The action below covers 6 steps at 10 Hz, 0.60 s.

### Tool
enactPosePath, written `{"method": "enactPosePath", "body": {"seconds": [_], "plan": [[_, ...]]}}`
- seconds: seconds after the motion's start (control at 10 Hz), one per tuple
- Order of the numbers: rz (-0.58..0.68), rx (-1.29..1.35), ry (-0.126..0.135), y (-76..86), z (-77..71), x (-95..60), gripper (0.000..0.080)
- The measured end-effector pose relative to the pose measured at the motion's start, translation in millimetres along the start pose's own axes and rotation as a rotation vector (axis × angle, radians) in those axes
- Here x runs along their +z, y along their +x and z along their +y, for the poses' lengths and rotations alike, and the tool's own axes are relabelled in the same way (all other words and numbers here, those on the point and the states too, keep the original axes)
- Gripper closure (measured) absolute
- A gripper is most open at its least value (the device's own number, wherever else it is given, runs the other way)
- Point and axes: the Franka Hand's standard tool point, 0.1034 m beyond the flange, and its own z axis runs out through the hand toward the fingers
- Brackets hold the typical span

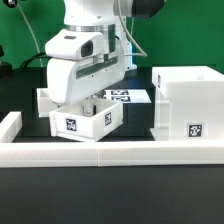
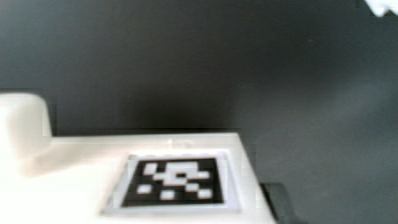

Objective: Assemble drawer

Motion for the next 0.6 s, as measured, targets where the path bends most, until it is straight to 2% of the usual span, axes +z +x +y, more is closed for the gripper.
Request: {"method": "enactPosePath", "body": {"seconds": [0.2,0.6], "plan": [[-0.022,-0.218,-0.022,6.1,2.9,-2.1,0.0756],[-0.038,-0.398,-0.019,-1.4,3.9,-0.3,0.0755]]}}
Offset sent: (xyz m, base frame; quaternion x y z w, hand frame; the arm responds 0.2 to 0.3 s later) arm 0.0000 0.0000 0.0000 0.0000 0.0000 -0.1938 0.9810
